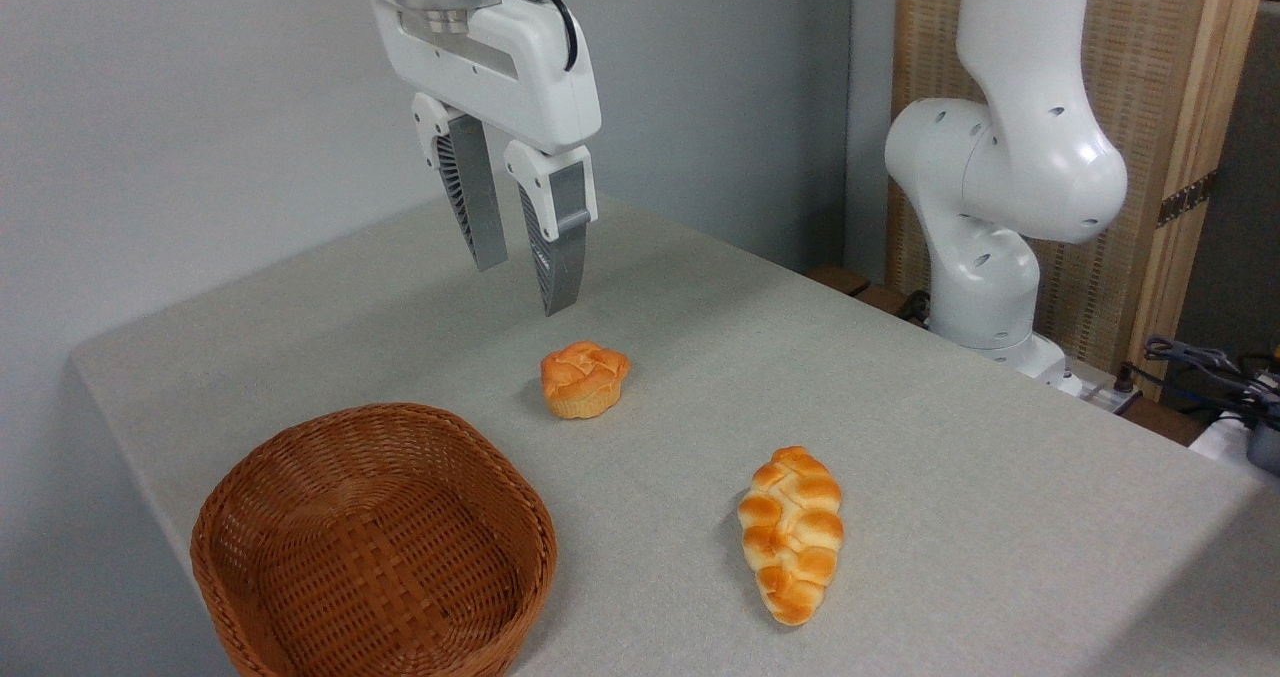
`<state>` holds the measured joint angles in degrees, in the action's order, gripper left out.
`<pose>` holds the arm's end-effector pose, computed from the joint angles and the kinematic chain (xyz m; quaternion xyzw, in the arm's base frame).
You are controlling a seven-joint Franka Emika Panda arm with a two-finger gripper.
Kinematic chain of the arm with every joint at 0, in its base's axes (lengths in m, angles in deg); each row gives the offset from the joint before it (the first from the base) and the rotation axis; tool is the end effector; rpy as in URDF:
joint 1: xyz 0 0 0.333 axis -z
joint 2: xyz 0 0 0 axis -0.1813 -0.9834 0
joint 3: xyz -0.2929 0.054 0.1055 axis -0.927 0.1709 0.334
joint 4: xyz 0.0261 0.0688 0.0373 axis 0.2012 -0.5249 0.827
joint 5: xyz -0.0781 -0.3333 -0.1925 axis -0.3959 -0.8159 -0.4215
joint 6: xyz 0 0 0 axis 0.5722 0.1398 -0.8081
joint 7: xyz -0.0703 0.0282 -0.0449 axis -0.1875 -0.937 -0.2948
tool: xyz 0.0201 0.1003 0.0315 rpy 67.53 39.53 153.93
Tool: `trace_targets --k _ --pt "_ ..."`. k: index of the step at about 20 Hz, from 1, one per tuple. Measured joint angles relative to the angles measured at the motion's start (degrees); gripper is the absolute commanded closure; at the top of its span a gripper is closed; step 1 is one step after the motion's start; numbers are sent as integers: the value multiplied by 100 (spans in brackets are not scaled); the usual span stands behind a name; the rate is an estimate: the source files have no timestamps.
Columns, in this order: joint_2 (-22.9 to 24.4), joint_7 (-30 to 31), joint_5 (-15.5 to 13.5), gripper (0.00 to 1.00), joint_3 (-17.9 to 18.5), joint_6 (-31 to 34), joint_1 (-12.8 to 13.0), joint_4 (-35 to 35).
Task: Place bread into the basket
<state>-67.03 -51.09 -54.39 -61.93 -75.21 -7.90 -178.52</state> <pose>0.5358 -0.0355 0.6300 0.9245 -0.3801 0.0158 0.0235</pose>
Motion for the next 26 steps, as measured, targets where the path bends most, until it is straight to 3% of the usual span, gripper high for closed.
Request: trace_targets --k 11,15,22,26 --pt "84 0 0 0 5 -3 0 -107" --pt "446 0 0 0 -10 -321 29 -665" --pt "959 0 0 0 -54 -774 462 -1681" --pt "1107 11 -67 0 -60 -1548 826 -2397"
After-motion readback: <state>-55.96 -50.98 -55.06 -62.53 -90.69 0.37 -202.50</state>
